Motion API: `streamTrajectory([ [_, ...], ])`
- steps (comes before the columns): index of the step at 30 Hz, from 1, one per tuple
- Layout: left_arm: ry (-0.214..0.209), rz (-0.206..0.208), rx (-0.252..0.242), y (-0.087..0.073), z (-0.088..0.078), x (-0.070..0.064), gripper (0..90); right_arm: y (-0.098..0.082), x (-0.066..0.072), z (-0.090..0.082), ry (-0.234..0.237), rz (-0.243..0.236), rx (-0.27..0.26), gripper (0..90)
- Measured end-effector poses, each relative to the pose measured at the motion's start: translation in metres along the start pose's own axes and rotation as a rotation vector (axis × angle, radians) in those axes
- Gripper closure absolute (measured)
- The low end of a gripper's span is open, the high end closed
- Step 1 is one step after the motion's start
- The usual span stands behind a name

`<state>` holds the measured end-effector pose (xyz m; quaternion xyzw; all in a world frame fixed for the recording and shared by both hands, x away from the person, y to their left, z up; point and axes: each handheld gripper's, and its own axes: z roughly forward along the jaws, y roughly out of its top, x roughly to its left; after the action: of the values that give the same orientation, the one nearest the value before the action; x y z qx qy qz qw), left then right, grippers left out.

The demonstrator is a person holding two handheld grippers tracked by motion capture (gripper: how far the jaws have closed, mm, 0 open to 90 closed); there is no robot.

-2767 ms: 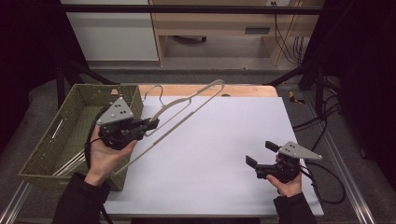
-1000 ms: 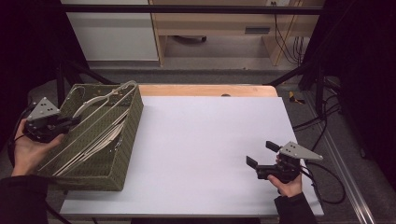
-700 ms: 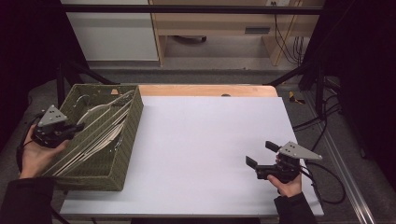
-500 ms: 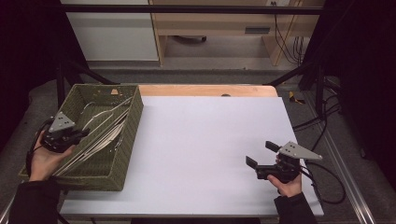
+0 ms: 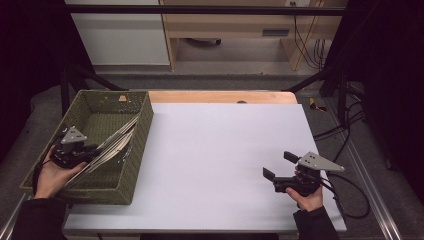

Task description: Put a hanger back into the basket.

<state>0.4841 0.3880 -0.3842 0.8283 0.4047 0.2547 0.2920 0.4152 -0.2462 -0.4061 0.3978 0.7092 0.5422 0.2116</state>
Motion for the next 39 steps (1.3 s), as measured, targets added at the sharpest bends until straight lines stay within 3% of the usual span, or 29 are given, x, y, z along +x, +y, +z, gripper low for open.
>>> streamTrajectory([
  [2,-0.013,-0.027,-0.026,0.003,-0.006,0.0,67.2,0.0,0.0,0.0,0.003,0.001,-0.001,2.8],
  [5,-0.014,-0.027,-0.067,0.006,-0.014,-0.002,63.0,0.0,0.0,0.0,0.004,0.002,-0.001,2.9],
  [6,-0.023,-0.039,-0.116,0.011,-0.023,-0.005,61.2,0.0,0.001,0.0,0.005,0.003,-0.002,2.9],
  [7,-0.023,-0.039,-0.116,0.011,-0.023,-0.005,59.8,0.0,0.001,0.0,0.005,0.003,-0.003,2.9],
  [11,-0.038,-0.065,-0.234,0.021,-0.04,-0.015,53.4,0.001,0.0,-0.001,0.008,0.001,-0.006,2.9],
  [14,-0.064,-0.087,-0.345,0.029,-0.052,-0.035,40.2,0.001,0.001,-0.002,0.009,0.002,-0.009,2.9],
  [15,-0.064,-0.087,-0.345,0.029,-0.052,-0.035,37.3,0.001,0.001,-0.002,0.009,0.002,-0.009,2.9],
  [16,-0.093,-0.094,-0.381,0.033,-0.054,-0.046,34.7,0.001,0.001,-0.002,0.006,-0.001,-0.012,2.9],
  [17,-0.093,-0.094,-0.381,0.033,-0.054,-0.046,31.9,0.001,0.001,-0.002,0.006,-0.001,-0.012,2.9],
  [20,-0.14,-0.102,-0.424,0.037,-0.054,-0.062,24.8,0.002,0.001,-0.003,0.009,-0.003,-0.014,2.8],
  [22,-0.183,-0.111,-0.46,0.039,-0.05,-0.079,20.4,0.002,0.001,-0.003,0.008,-0.008,-0.018,2.7],
  [23,-0.183,-0.111,-0.46,0.039,-0.05,-0.079,18.6,0.002,0.001,-0.003,0.008,-0.008,-0.018,2.7],
  [24,-0.199,-0.121,-0.469,0.04,-0.045,-0.09,16.1,0.002,0.001,-0.005,0.012,-0.005,-0.016,2.6],
  [30,-0.22,-0.126,-0.449,0.04,-0.028,-0.114,8.3,0.003,0.001,-0.006,0.01,-0.005,-0.022,2.4],
  [39,-0.255,-0.141,-0.43,0.033,-0.011,-0.13,7.7,0.003,0.001,-0.009,0.016,-0.001,-0.032,2.2],
])
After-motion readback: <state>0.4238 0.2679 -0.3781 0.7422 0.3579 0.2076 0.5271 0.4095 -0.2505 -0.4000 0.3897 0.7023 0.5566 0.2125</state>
